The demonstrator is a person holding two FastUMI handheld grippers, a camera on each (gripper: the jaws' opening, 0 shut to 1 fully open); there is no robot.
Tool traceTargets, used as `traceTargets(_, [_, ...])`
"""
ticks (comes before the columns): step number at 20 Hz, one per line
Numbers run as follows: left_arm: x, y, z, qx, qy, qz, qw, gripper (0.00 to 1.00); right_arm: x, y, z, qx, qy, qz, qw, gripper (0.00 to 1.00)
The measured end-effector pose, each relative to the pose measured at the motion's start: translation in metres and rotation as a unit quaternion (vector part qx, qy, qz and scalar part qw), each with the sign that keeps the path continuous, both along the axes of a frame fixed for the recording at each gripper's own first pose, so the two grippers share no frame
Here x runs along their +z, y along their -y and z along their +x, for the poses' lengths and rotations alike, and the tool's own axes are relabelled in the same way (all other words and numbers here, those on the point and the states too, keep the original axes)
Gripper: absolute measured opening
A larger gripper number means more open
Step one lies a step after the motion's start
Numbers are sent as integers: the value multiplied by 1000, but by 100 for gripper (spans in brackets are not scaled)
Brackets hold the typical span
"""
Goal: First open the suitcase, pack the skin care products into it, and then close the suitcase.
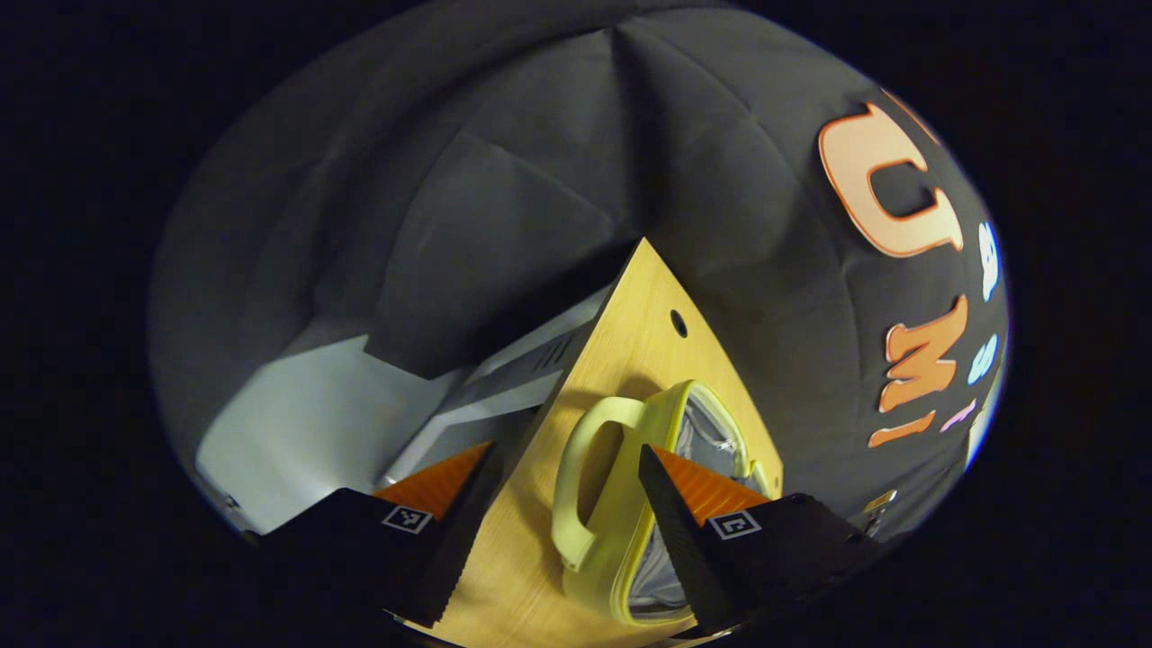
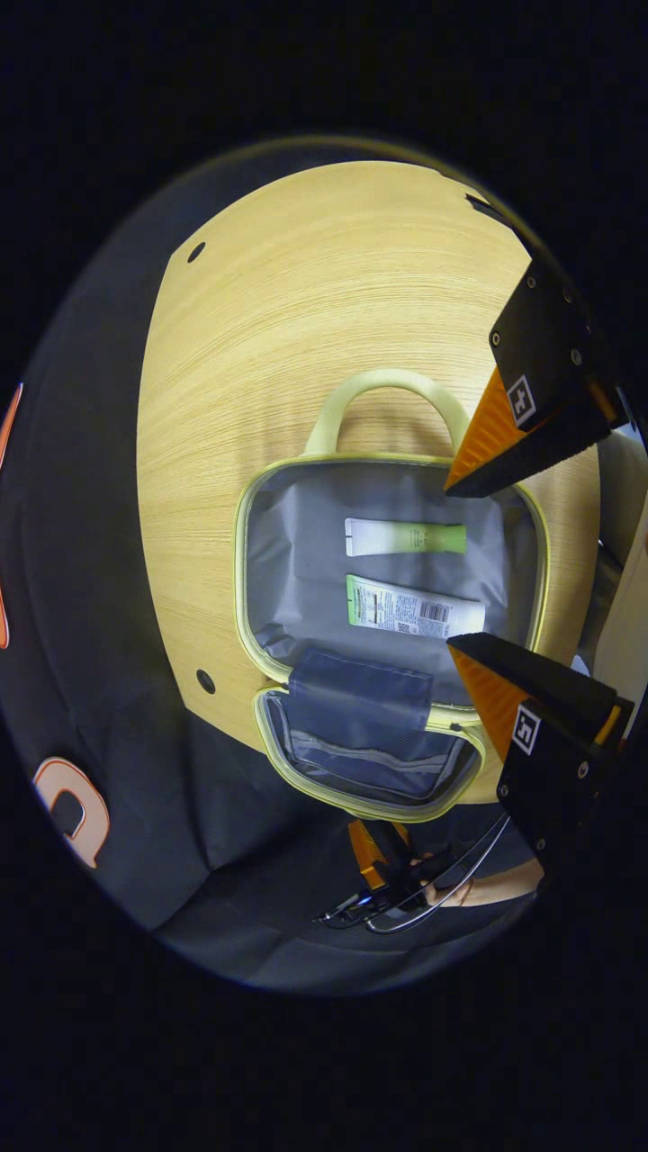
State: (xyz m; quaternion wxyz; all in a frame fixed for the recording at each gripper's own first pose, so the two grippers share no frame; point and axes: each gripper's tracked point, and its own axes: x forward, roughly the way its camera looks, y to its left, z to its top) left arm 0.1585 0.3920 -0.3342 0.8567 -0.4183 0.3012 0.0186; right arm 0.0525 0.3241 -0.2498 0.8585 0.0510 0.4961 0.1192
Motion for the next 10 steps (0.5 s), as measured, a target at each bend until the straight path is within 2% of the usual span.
traceTargets(1, [-4,3,4,-3,-1,-5,1000,94,0,1,-1,-5,-2,5,1000,96])
traceTargets(3, [-15,8,10,-9,-16,-7,1000,80,-2,2,-1,-12,-3,11,1000,96])
traceTargets(4, [-16,12,12,-18,-19,-12,1000,80,-2,4,-2,-14,-4,10,1000,96])
traceTargets(7, [-20,19,14,-31,-30,0,999,18,-4,7,-4,-17,-5,14,1000,96])
traceTargets(8, [-13,23,18,-42,-15,6,999,18,-4,7,-4,-18,-7,16,1000,96])
traceTargets(9, [-14,25,21,-43,-21,27,998,10,-4,8,-4,-20,-7,17,1000,96])
traceTargets(10, [-1,23,9,-42,-31,46,998,6,-6,9,-2,-21,-8,18,1000,96])
